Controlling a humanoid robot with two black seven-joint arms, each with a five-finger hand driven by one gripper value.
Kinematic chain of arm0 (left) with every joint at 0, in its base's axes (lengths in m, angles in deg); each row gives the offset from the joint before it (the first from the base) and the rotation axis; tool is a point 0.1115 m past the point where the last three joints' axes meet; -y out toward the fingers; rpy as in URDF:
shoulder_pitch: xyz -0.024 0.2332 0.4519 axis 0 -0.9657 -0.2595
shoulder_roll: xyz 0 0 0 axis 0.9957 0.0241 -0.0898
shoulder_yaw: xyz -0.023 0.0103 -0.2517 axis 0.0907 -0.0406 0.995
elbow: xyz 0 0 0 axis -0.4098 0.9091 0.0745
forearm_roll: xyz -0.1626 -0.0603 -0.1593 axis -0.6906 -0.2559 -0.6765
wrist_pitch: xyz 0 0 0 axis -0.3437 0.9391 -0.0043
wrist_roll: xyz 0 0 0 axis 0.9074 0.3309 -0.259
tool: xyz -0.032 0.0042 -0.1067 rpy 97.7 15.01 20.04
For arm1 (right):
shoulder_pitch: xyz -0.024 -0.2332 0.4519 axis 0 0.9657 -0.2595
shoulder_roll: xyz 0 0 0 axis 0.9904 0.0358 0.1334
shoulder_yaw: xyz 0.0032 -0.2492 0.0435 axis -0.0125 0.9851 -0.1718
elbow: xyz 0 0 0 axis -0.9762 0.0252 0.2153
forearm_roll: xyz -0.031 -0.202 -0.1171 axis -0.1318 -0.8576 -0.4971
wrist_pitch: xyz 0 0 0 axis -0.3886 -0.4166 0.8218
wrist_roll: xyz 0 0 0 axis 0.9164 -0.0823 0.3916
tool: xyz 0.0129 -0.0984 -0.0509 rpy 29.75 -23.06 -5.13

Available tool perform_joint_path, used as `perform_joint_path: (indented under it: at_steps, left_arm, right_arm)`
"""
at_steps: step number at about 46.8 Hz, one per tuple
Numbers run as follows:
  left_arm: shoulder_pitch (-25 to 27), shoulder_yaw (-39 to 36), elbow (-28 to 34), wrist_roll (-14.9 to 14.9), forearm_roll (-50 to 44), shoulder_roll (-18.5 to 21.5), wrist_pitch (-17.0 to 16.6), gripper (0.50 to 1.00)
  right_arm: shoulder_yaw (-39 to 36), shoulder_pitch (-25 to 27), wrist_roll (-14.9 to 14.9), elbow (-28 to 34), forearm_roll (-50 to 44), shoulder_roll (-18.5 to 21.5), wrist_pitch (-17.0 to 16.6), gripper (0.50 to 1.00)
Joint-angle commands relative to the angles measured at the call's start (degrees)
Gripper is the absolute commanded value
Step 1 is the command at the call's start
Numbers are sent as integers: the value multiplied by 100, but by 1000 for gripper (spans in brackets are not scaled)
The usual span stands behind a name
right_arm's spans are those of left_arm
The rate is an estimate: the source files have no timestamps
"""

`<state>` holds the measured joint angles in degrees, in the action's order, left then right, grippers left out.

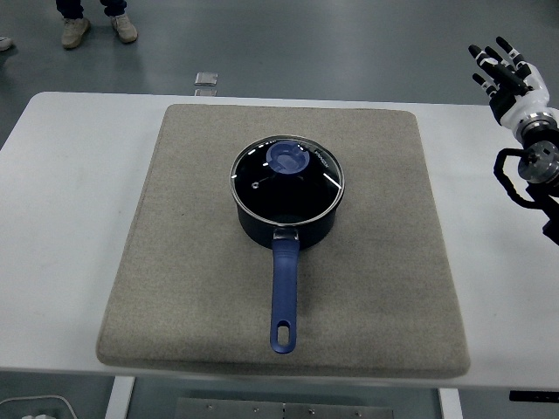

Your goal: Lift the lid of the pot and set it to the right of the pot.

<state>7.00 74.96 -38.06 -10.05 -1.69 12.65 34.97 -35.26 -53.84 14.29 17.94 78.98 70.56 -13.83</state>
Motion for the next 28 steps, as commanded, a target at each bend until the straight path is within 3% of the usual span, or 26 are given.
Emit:
perform_joint_path:
  at_steps: [1,28]
  left_arm:
    - [0,17,1,-1,-5,0,0,1000]
    - [-18,-9,27,-1,4,0,0,1000]
  right_arm:
    - [0,-10,0,3,0,0,1,901]
    - [0,-18,0,3,9,0,10,901]
